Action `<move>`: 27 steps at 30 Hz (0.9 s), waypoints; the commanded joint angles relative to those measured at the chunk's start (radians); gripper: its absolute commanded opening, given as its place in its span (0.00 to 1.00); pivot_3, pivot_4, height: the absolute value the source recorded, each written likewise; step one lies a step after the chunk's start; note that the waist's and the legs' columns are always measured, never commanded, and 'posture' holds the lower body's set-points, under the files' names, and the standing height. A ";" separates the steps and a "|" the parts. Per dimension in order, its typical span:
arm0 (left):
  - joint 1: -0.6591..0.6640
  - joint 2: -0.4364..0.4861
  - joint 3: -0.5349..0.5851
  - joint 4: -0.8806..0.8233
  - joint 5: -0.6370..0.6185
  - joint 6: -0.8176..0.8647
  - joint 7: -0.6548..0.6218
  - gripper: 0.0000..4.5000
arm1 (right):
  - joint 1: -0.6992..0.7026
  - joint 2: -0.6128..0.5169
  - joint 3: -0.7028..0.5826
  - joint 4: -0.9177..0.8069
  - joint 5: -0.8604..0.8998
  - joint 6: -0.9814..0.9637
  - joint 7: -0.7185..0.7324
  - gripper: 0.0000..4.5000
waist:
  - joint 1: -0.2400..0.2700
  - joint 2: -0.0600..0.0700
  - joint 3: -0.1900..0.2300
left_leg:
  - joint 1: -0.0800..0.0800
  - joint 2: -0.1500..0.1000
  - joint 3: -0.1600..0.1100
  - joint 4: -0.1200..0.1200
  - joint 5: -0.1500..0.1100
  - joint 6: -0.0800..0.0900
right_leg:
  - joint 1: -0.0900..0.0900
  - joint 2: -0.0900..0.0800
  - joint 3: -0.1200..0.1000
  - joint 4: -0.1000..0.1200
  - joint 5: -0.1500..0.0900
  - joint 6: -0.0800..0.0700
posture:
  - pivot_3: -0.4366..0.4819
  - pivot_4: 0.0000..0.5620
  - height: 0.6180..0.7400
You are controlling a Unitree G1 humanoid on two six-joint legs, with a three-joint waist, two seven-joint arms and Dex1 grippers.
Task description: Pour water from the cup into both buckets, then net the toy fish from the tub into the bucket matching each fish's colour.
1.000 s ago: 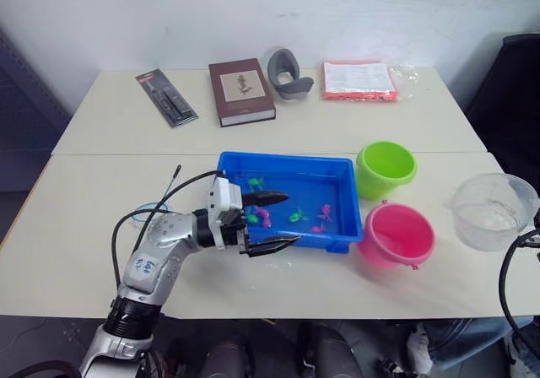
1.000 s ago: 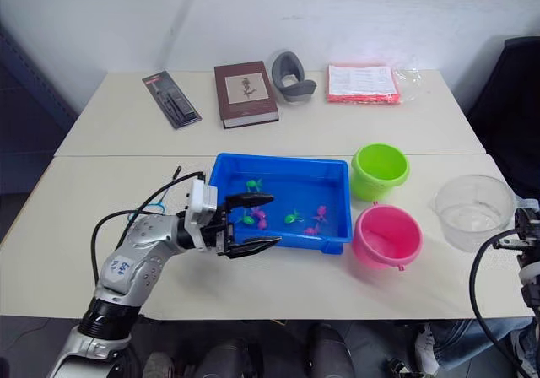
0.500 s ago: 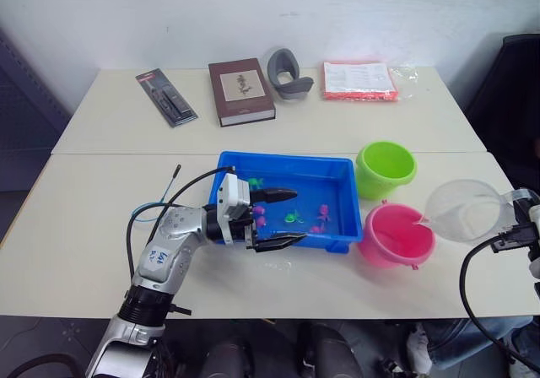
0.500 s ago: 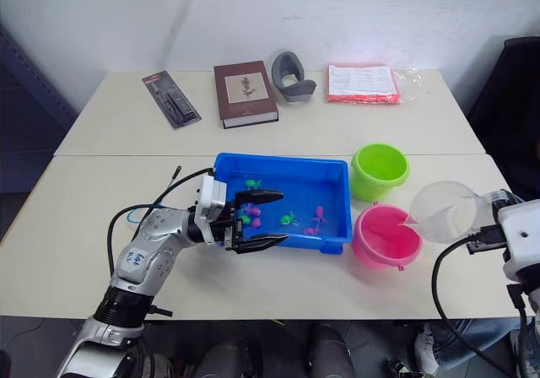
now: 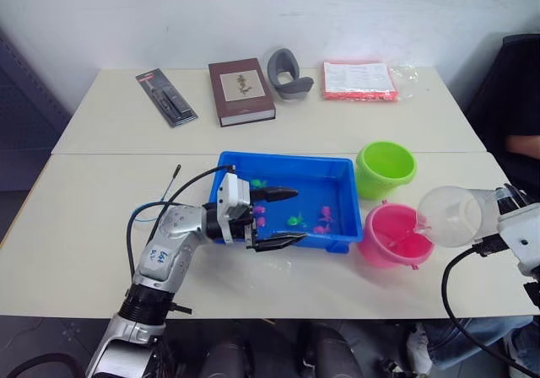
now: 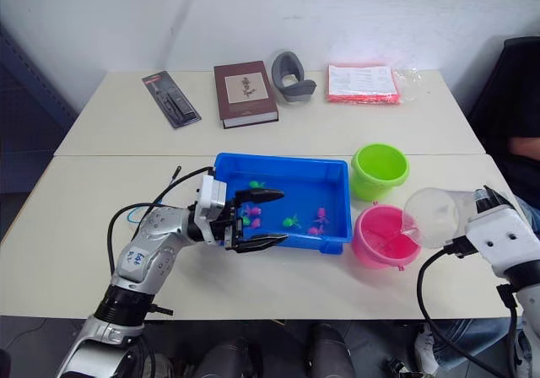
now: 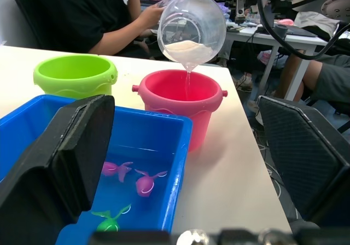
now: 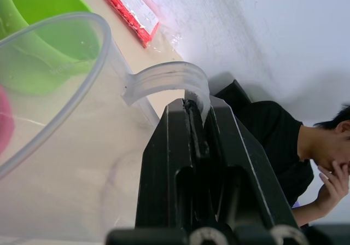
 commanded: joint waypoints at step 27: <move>-0.007 -0.006 0.004 -0.007 0.013 -0.050 -0.009 1.00 | -0.018 0.028 -0.003 -0.035 -0.188 -0.137 0.004 0.02 | -0.001 0.000 0.000 | 0.000 0.000 0.000 0.000 0.000 0.000 | 0.000 0.000 0.000 0.000 0.000 0.000 | 0.48 0.27 1.00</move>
